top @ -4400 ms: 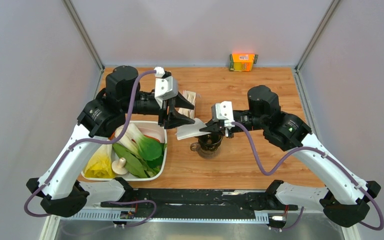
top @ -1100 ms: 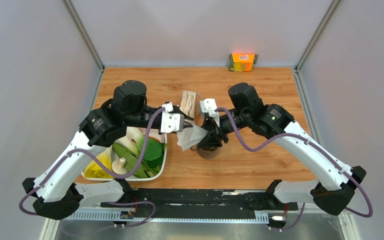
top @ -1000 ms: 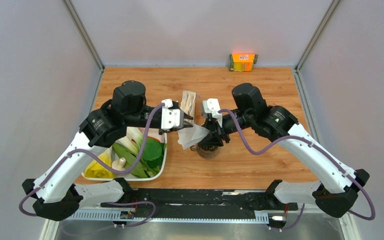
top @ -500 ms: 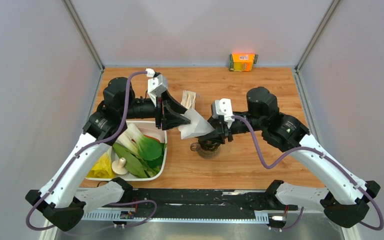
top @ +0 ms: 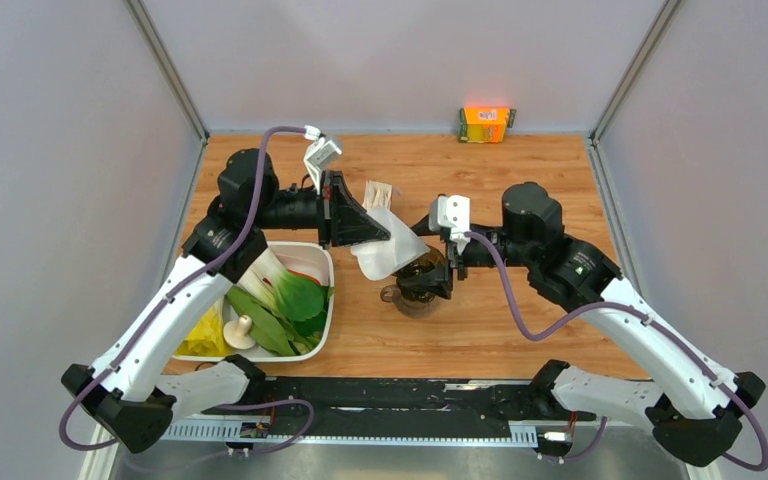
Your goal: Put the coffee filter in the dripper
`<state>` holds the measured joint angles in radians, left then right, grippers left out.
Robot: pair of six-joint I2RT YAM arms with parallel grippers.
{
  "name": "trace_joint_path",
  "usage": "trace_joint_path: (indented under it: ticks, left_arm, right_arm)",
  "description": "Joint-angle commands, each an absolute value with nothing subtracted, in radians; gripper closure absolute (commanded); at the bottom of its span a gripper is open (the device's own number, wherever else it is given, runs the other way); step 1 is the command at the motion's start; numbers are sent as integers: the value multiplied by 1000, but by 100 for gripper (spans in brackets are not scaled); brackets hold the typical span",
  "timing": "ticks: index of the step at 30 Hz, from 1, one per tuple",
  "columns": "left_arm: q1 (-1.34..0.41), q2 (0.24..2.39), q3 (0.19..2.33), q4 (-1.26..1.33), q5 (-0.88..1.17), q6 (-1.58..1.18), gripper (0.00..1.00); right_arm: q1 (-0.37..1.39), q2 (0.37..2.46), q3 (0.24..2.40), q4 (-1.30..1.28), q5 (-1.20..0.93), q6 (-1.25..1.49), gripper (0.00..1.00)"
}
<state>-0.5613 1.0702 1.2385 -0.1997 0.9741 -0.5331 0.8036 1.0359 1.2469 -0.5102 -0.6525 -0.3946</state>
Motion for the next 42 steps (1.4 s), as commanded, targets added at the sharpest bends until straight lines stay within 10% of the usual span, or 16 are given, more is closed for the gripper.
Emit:
trace_joint_path:
  ticks: [1,9,26,37,42]
  left_arm:
    - [-555,1144,1362,-398,901,-478,100]
    - [-598,1317,1526,-704,661,-240,100]
    - [-756,1613,1618,-837,394,-81,100]
    - [-692,1565,1634,-819,511,-44,38]
    - [-551,1413,1468,-656,736,-120,41]
  right_arm:
    - [678,985,1204,-506,-618,-341,10]
    - [271,972,1193,-608,-771,-289,0]
    - [211,1008,1188,-633,-758,-281,0]
    - [212,1081,1226,-669,-799,-327,22]
    - [240,1098,1209,-675,-871,-341,40]
